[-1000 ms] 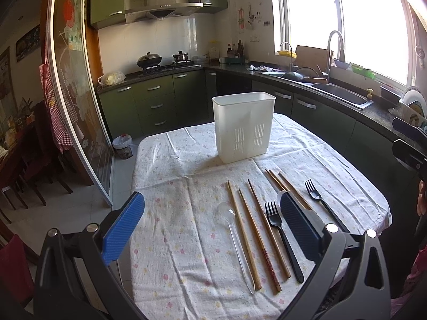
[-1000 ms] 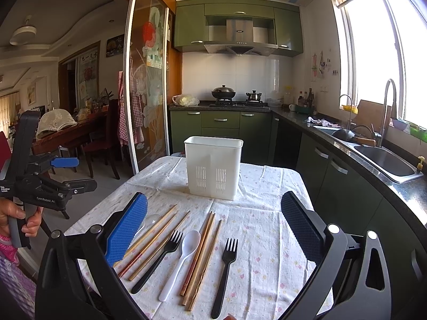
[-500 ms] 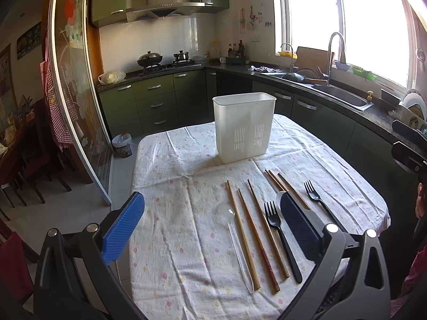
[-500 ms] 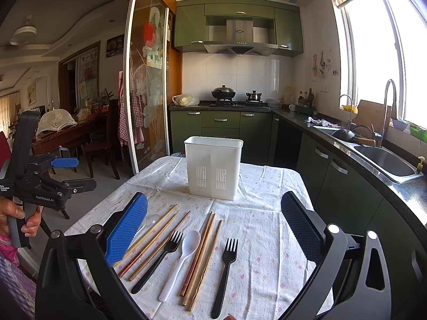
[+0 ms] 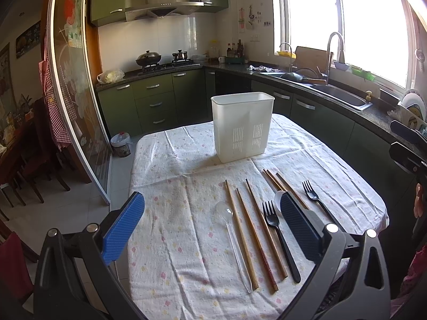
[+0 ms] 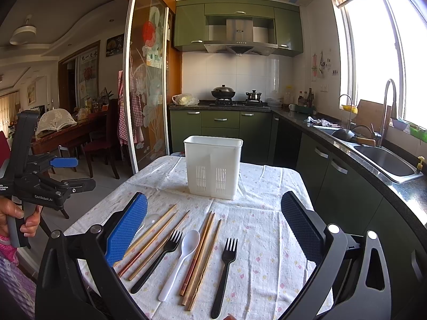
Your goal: Organize utensils
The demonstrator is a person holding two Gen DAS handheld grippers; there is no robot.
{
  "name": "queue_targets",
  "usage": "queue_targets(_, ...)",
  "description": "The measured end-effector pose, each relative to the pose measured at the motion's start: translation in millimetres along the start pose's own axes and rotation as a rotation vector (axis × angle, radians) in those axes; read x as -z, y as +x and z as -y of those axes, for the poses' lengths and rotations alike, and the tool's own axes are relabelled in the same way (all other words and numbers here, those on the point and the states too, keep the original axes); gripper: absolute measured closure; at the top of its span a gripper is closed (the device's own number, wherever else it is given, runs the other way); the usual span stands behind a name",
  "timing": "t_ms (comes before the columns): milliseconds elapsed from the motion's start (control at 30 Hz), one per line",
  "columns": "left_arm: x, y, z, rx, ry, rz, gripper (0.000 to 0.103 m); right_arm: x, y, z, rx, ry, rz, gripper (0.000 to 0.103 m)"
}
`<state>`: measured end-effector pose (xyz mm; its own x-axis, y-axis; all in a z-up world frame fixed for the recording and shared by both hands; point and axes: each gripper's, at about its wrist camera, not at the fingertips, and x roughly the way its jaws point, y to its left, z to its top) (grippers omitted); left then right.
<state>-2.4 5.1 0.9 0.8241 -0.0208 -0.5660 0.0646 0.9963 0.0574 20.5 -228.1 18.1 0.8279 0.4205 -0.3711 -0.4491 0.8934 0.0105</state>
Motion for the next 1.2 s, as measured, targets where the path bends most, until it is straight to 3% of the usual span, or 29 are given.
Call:
queue_targets(867, -2.2, 0.9, 3.0, 0.012, -0.006, -0.014, 0.006, -0.8, 4.5, 0.6, 0.001, -0.005, -0.023, 0.004)
queue_targets(1000, -8.4, 7.0, 6.0, 0.040, -0.007, -0.060, 0.006, -6.0, 22.5, 3.9, -0.015, -0.010, -0.128, 0.004)
queue_targets(1200, -23.0, 35.8, 6.8, 0.157, -0.095, -0.217, 0.006, 6.9, 71.8, 31.4, -0.016, 0.124, -0.433, 0.004)
